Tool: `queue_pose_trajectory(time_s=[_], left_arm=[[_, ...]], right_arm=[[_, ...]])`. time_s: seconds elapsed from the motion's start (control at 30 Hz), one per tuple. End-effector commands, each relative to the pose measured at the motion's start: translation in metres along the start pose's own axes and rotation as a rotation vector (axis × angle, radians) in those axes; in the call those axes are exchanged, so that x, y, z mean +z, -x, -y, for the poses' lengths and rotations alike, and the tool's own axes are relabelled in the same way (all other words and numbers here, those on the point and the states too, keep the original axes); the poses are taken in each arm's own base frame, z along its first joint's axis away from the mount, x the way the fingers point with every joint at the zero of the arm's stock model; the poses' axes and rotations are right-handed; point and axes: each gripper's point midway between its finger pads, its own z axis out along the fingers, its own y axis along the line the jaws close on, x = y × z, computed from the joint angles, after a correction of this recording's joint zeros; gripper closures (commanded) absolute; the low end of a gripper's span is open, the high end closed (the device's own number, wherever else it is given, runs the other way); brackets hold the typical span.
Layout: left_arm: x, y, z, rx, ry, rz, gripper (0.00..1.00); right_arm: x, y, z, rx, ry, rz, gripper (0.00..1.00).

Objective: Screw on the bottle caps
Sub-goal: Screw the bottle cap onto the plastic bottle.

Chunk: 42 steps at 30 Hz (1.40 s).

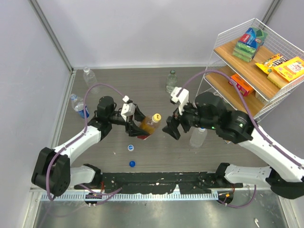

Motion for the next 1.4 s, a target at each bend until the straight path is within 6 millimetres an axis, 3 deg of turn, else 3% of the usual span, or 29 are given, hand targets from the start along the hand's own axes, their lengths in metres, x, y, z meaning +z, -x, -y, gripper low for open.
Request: queue_pose_trajectory(time_s=[0.0,0.13,0.23,0.43,0.77,1.37], left_arm=[[-0.006,0.014,0.011,0.114,-0.167,0.02,0.69],[-0.011,0.021,0.014,0.061,-0.249,0.04,0.68],[-0.011,0.022,0.015,0.07,-0.25,0.042,0.68],[-0.014,0.022,0.026,0.141,-0.234,0.046,0.68],[-0.016,0.023,0.028,0.163,-0.187,0.034,0.68],[-0.015,0.02,0.024,0.158,-0.171,0.024,0.68]], right_arm=[[-0.027,0.013,-0.022,-0.343,0.177,0.128,0.11],[-0.023,0.024,-0.024,-0.454,0.203,0.14,0.15],[-0.015,0.015,-0.026,-0.596,0.261,0.081,0.17],[-0.015,0.039,-0.025,-0.74,0.258,0.149,0.15],[-0.009,0.059,-0.042,-0.664,0.341,0.158,0.21],[0.01,0.056,-0.048,-0.599,0.378,0.121,0.36]])
